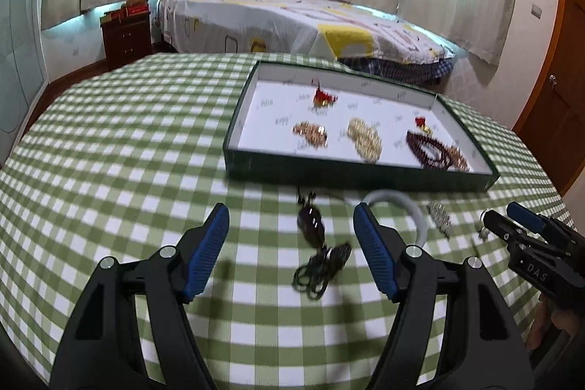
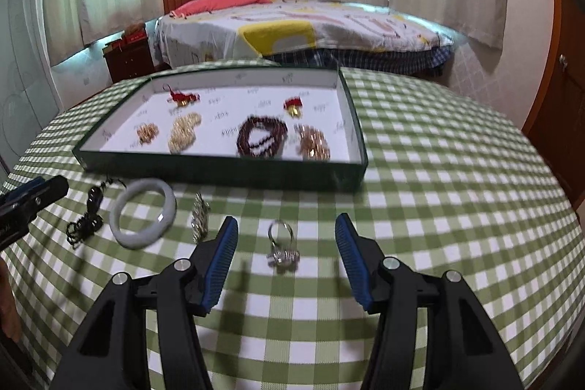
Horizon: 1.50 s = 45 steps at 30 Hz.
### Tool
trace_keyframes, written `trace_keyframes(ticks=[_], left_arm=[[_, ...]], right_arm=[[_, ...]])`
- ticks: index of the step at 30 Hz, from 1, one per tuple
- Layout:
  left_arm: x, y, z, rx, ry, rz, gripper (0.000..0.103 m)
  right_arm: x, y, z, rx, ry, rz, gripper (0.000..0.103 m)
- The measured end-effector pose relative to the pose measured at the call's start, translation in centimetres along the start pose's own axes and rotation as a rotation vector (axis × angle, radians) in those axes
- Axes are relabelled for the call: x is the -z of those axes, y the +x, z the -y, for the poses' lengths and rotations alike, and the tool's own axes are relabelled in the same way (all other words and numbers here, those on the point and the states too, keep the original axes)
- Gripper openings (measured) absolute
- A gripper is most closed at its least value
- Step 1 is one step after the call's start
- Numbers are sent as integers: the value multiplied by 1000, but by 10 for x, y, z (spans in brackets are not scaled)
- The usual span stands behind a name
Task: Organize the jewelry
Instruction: 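Grasp the silver ring with the right tool while the left grasps the black pendant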
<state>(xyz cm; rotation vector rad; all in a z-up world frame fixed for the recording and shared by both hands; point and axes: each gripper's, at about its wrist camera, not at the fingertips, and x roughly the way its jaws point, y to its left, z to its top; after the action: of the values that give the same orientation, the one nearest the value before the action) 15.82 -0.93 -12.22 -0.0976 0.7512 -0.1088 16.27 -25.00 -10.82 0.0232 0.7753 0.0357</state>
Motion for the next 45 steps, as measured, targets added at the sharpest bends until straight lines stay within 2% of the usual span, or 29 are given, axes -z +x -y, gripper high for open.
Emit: trace_keyframes(ticks=[9,15,19,27,29,32,42,45], left_arm=[[8,8,-4,1,-18,-36,69],[7,11,1,4,-9,-43,69],[9,12,6,11,2,-47,69],[11,16,12,24,10,-65,65],[12,18,12,29,11,-77,57],[14,23,14,37,14,-100,50],[21,25,23,51,47,-119,47],[16,27,20,63,27,-124,47]], right_arm=[[1,18,5,7,21,-78,55],[5,19,3,-4,15,-90,40],[7,16,3,-21,22,-87,21],[12,10,2,-45,33,-82,21],[13,8,2,-49,32,-81,21],[13,9,3,-54,33,-80,21],[12,9,4,-60,35,-78,21],[12,9,4,-58,34,-78,21]])
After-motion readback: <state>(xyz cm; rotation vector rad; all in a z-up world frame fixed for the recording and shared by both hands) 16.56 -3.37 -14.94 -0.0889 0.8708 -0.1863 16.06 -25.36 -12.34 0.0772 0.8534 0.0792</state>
